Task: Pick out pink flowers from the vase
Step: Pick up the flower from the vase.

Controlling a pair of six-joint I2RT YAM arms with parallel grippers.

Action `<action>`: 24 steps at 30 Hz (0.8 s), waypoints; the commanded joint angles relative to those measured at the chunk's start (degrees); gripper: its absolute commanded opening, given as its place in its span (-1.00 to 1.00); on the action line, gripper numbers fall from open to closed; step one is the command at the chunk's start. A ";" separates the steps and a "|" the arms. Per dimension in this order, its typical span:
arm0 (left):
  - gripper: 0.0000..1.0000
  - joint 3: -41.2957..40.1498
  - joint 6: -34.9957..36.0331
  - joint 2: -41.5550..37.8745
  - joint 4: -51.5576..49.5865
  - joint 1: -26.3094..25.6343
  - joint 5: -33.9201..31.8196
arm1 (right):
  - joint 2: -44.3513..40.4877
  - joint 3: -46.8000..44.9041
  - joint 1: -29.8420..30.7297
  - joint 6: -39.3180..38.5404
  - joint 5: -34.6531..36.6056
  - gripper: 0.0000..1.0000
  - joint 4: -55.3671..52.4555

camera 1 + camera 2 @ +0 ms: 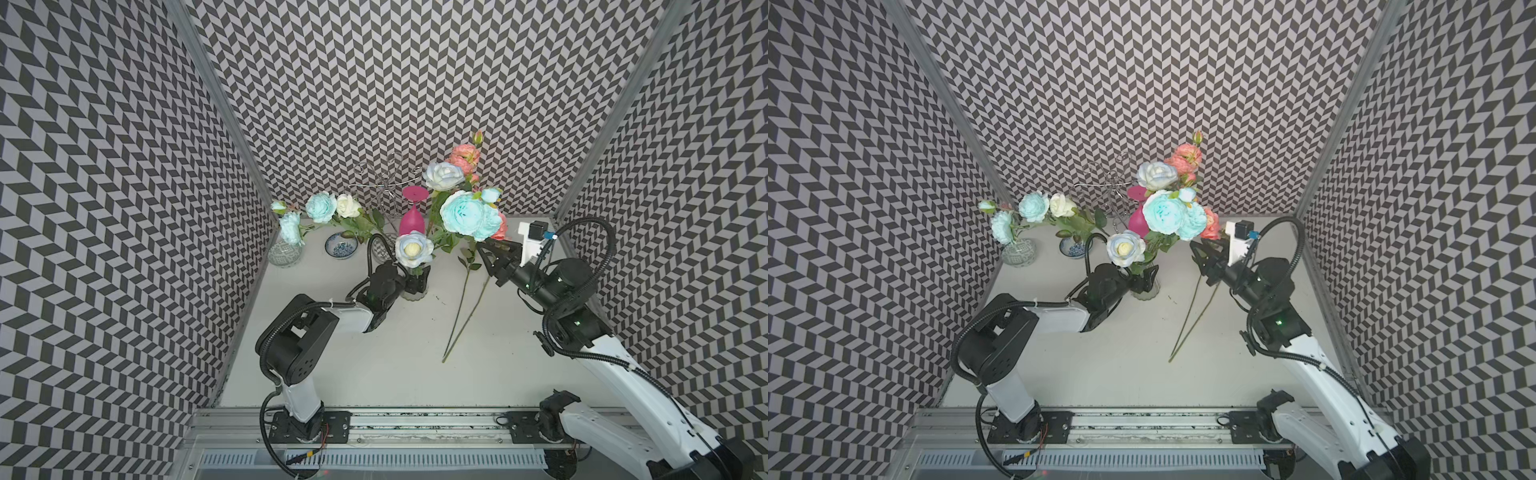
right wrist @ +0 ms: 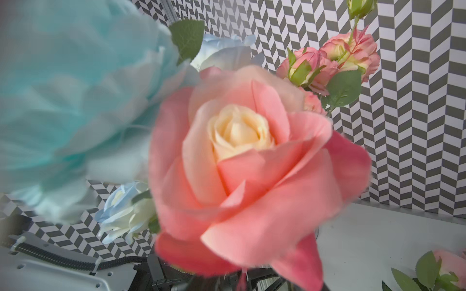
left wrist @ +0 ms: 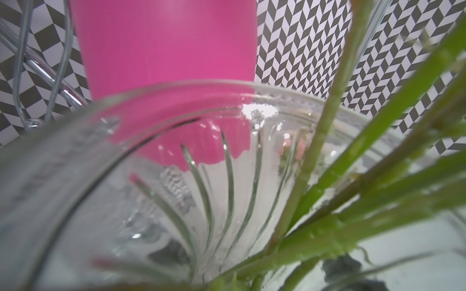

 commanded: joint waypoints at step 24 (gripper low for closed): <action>0.83 -0.45 -2.38 1.44 -7.37 -1.10 2.34 | 9.57 4.83 4.70 0.05 8.68 -0.55 12.96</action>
